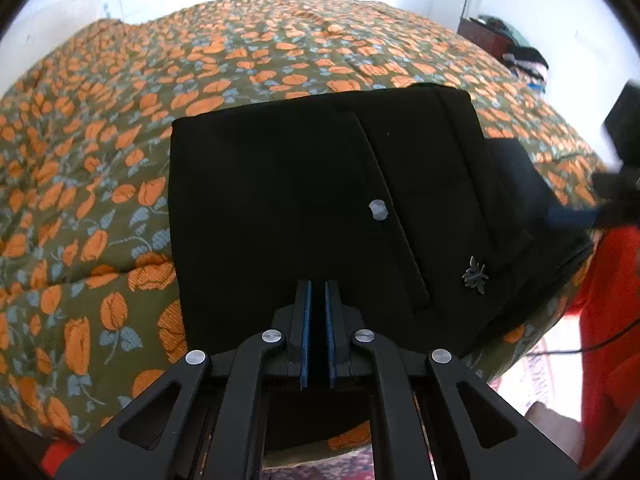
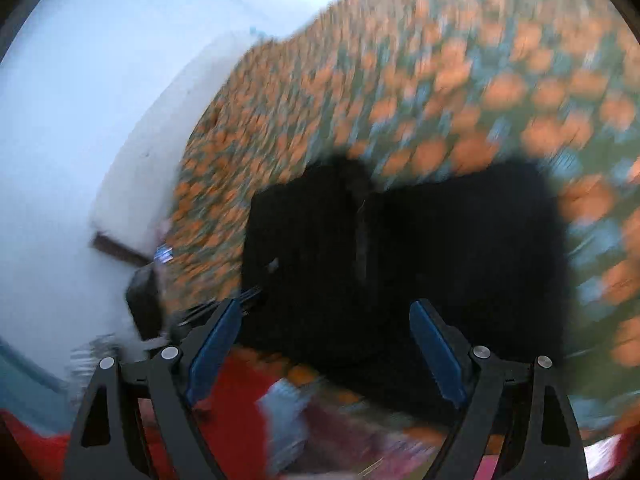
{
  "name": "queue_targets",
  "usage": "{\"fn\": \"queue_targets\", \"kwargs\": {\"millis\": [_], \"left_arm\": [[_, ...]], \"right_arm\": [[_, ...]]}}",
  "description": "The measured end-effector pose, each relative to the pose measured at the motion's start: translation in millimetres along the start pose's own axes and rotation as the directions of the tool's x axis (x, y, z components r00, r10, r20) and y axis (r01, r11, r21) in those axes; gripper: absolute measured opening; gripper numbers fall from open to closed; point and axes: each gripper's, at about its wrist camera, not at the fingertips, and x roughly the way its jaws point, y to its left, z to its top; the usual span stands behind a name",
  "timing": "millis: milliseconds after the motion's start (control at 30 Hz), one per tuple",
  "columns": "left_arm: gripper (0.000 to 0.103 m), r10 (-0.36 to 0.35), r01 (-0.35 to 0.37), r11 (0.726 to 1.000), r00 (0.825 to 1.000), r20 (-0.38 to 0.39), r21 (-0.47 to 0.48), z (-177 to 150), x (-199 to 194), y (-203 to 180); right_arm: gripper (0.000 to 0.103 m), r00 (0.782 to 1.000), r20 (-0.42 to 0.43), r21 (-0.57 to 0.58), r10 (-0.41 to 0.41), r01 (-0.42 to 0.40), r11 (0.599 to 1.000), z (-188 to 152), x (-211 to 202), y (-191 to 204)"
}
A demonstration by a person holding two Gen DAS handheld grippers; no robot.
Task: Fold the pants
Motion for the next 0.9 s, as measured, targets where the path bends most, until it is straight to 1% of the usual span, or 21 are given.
{"fn": "queue_targets", "kwargs": {"millis": [67, 100, 167, 233, 267, 300, 367, 400, 433, 500, 533, 567, 600, 633, 667, 700, 733, 767, 800, 867, 900], "left_arm": [[0.004, -0.034, 0.034, 0.999, 0.999, 0.001, -0.04, 0.2, -0.8, 8.8], [0.004, -0.041, 0.041, 0.998, 0.999, 0.002, -0.045, -0.2, -2.3, 10.1], [0.004, -0.033, 0.033, 0.999, 0.999, 0.006, -0.033, -1.1, -3.7, 7.8], [0.004, -0.021, 0.021, 1.0, 1.0, 0.01, -0.023, -2.4, -4.0, 4.7], [0.004, -0.019, 0.019, 1.0, 1.0, 0.01, -0.023, -2.8, -3.8, 4.4], [0.004, -0.021, 0.021, 0.999, 1.0, 0.011, -0.028, -3.0, -2.0, 7.3], [0.004, -0.028, 0.028, 0.999, 1.0, 0.01, -0.037, -2.1, -0.1, 10.0], [0.004, -0.031, 0.032, 0.999, 0.999, 0.009, -0.043, -2.4, 0.1, 10.5], [0.004, -0.033, 0.033, 0.998, 0.999, 0.009, -0.047, -2.4, 0.4, 11.4], [0.004, -0.03, 0.031, 0.998, 0.999, 0.012, -0.048, -2.4, 0.9, 11.8], [0.004, -0.026, 0.027, 0.999, 1.0, 0.016, -0.045, -2.6, 0.8, 11.5], [0.004, -0.017, 0.018, 0.999, 1.0, 0.025, -0.041, -2.9, -0.5, 11.2], [0.005, -0.016, 0.018, 0.999, 0.999, 0.032, -0.039, -2.9, -2.0, 11.5], [0.007, 0.0, 0.003, 0.999, 0.998, 0.055, -0.042, -2.3, -7.5, 11.9], [0.009, 0.034, -0.029, 0.998, 0.995, 0.091, -0.057, -1.3, -16.7, 13.6], [0.013, 0.053, -0.044, 0.996, 0.991, 0.119, -0.074, -0.2, -23.5, 16.1], [0.015, 0.069, -0.048, 0.992, 0.981, 0.179, -0.119, 0.9, -38.5, 23.3], [0.02, 0.076, -0.045, 0.988, 0.974, 0.213, -0.149, 1.2, -47.5, 28.4], [0.023, 0.099, -0.044, 0.978, 0.958, 0.268, -0.204, 0.6, -62.9, 38.4], [0.023, 0.149, -0.064, 0.962, 0.937, 0.315, -0.265, -2.9, -80.0, 51.3], [0.023, 0.166, -0.073, 0.957, 0.932, 0.323, -0.28, -4.1, -83.9, 55.1]], "right_arm": [[0.082, 0.996, -0.081, 0.072, 0.03, -0.024, 0.997, 0.4, 19.4, -11.5], [0.08, 0.995, -0.099, 0.087, 0.017, -0.008, 0.996, 0.5, 25.1, -15.7], [0.077, 0.991, -0.135, 0.091, -0.011, 0.024, 0.996, 2.3, 34.3, -20.6], [0.075, 0.988, -0.155, 0.095, 0.0, 0.015, 0.995, 5.0, 38.3, -22.3], [0.074, 0.984, -0.178, 0.094, 0.014, 0.003, 0.996, 5.4, 42.0, -21.7], [0.073, 0.975, -0.222, 0.079, 0.018, 0.0, 0.997, 6.9, 49.0, -19.4], [0.07, 0.961, -0.275, 0.037, -0.02, 0.031, 0.999, 9.7, 61.9, -15.2], [0.07, 0.951, -0.302, 0.001, -0.064, 0.067, 0.998, 10.6, 69.8, -11.5], [0.07, 0.946, -0.312, -0.019, -0.09, 0.089, 0.996, 12.1, 75.2, -8.6], [0.07, 0.943, -0.309, -0.052, -0.125, 0.115, 0.992, 13.7, 83.1, -3.9], [0.07, 0.944, -0.304, -0.058, -0.128, 0.116, 0.992, 14.1, 86.0, -2.2], [0.062, 0.948, -0.296, -0.057, -0.115, 0.103, 0.993, 13.9, 88.8, -0.2], [0.048, 0.952, -0.285, -0.06, -0.115, 0.102, 0.993, 13.4, 88.8, 1.1], [0.033, 0.954, -0.27, -0.074, -0.13, 0.114, 0.991, 12.9, 87.5, 2.4], [0.03, 0.959, -0.253, -0.077, -0.126, 0.11, 0.991, 12.1, 85.6, 5.1], [0.029, 0.965, -0.226, -0.099, -0.133, 0.113, 0.989, 10.3, 79.9, 12.5], [0.027, 0.969, -0.207, -0.119, -0.137, 0.114, 0.986, 11.3, 74.7, 18.9], [0.025, 0.977, -0.171, -0.149, -0.128, 0.103, 0.983, 10.9, 64.5, 31.2], [0.025, 0.984, -0.14, -0.164, -0.106, 0.083, 0.983, 11.4, 55.4, 42.1], [0.024, 0.994, -0.09, -0.175, -0.059, 0.043, 0.984, 18.5, 34.3, 55.7], [0.024, 0.998, -0.057, -0.192, -0.036, 0.024, 0.981, 21.9, 18.9, 66.7]]}}
